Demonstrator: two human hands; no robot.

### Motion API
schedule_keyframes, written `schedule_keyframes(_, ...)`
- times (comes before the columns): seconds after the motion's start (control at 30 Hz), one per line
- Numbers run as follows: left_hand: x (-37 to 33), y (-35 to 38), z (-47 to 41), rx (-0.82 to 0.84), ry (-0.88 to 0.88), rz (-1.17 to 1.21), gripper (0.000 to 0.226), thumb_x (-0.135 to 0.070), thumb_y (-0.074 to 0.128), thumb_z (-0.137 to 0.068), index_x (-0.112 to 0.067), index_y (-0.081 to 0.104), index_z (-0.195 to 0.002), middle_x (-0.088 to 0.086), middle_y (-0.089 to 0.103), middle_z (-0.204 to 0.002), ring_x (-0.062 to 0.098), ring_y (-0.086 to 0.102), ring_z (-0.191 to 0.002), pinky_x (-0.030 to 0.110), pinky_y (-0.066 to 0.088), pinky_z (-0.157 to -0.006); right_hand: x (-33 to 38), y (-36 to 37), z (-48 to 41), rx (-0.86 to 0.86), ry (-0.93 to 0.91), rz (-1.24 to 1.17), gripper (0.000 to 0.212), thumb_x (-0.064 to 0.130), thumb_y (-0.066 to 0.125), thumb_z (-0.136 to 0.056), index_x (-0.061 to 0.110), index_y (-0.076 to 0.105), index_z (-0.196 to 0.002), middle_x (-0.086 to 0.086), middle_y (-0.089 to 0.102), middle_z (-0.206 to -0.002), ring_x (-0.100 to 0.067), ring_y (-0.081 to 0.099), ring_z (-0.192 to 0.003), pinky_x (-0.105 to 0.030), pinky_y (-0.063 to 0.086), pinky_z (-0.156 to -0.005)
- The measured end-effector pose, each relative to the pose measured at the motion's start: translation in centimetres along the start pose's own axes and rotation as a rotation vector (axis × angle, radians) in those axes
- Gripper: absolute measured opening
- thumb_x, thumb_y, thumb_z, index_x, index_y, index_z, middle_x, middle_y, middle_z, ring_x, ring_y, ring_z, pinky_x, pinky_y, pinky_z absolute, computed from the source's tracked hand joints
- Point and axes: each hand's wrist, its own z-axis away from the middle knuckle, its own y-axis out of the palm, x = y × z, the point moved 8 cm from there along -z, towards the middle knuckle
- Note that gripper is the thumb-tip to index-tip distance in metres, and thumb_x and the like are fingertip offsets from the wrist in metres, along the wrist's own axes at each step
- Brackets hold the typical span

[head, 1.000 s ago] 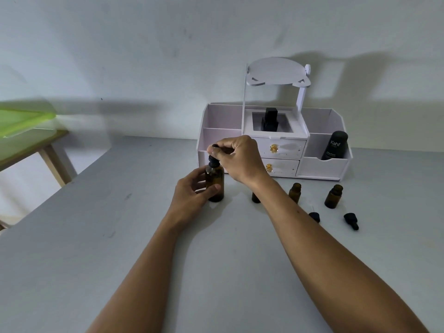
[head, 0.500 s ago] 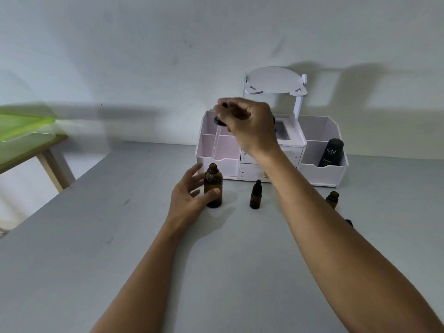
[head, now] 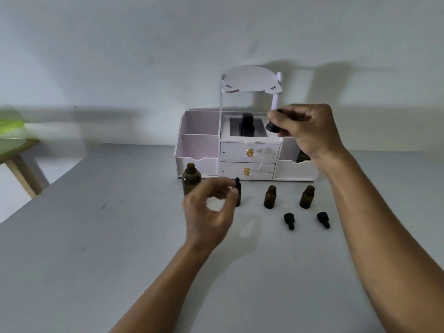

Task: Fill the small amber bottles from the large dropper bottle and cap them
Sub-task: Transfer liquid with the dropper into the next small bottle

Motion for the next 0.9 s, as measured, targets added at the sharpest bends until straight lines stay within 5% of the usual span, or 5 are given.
schedule_keyframes(0.17,1.6,7.2,2.5,0.391,-0.320,-0.002,0.038,-0.022,0.076,-0.086,-0.023,0.068,-0.123,-0.006,0.072,-0.114,0.006,0.067,-0.104,0.028,0.057,-0.092,-2.3,-2.6,0.2,-0.012,0.064,0.034,0.010,0.017,0.079,-0.082,0.016,0.078,-0.092,0.004,0.076,-0.074,-0.010,0.070,-0.064,-0.026,0.058,-0.065)
schedule_keyframes(0.33,4.0,10.0,3.4,0.428,-0.531,-0.073,0.066,-0.020,0.072,-0.090,-0.022,0.043,-0.149,-0.004,0.051,-0.147,0.011,0.053,-0.127,0.025,0.045,-0.105,-3.7,-3.7,0.3,-0.029,0.103,0.060,0.009,0.019,0.079,-0.083,0.015,0.078,-0.091,-0.004,0.076,-0.081,-0.019,0.072,-0.072,-0.030,0.062,-0.071)
schedule_keyframes(0.9,6.4,12.6,1.8,0.444,-0.495,-0.050,0.054,-0.014,0.075,-0.085,-0.009,0.058,-0.136,0.002,0.071,-0.121,0.010,0.068,-0.109,0.030,0.050,-0.104,-6.4,-2.4,1.1,0.044,0.189,0.140,0.014,0.018,0.078,-0.085,0.009,0.078,-0.095,0.001,0.073,-0.076,-0.001,0.067,-0.057,-0.011,0.049,-0.054)
